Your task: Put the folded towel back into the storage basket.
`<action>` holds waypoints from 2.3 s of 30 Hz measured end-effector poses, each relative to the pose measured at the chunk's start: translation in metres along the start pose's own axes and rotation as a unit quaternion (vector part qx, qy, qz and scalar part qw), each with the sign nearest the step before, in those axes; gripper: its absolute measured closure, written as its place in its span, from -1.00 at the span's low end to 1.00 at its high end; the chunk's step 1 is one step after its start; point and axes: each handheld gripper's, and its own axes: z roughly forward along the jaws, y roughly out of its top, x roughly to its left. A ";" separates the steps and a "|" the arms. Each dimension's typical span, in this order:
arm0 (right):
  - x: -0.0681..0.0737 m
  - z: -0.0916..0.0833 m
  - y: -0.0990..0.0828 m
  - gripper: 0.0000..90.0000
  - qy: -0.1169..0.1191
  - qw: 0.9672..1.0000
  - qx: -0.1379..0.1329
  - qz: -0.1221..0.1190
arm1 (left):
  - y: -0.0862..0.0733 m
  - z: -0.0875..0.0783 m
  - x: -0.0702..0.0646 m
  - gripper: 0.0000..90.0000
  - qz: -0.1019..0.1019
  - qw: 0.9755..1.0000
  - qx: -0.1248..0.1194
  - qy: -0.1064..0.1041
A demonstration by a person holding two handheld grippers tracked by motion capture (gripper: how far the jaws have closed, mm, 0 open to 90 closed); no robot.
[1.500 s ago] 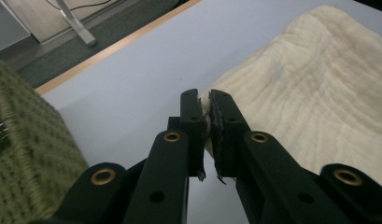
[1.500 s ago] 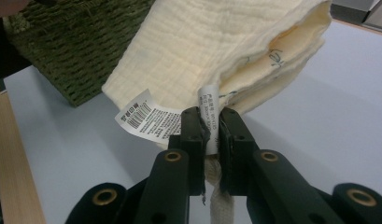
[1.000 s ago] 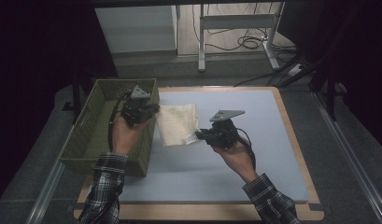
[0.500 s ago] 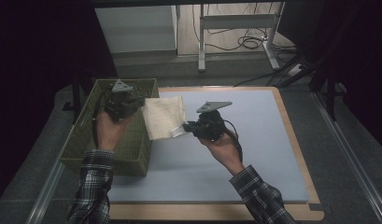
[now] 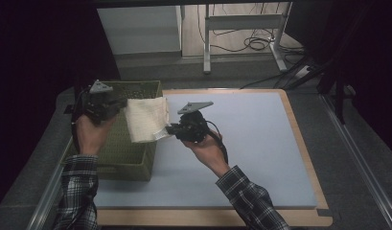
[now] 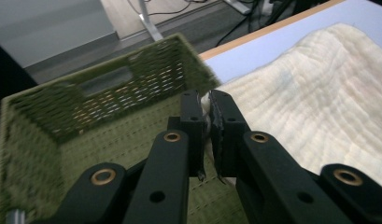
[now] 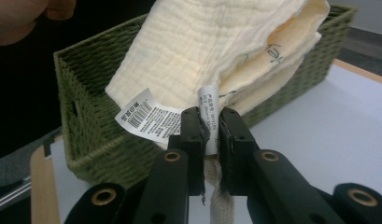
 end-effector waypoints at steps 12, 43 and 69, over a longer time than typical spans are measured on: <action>0.028 0.041 0.006 0.80 0.011 1.000 0.011 -0.010 | -0.030 -0.016 0.030 0.88 -0.021 0.999 0.017 0.022; 0.078 0.106 -0.010 0.67 0.034 0.996 0.087 -0.017 | -0.085 0.019 0.038 0.85 -0.013 0.994 0.107 0.021; 0.070 0.076 0.001 -0.17 0.023 0.996 0.052 -0.074 | -0.073 0.029 0.028 -0.25 -0.049 0.996 0.076 -0.003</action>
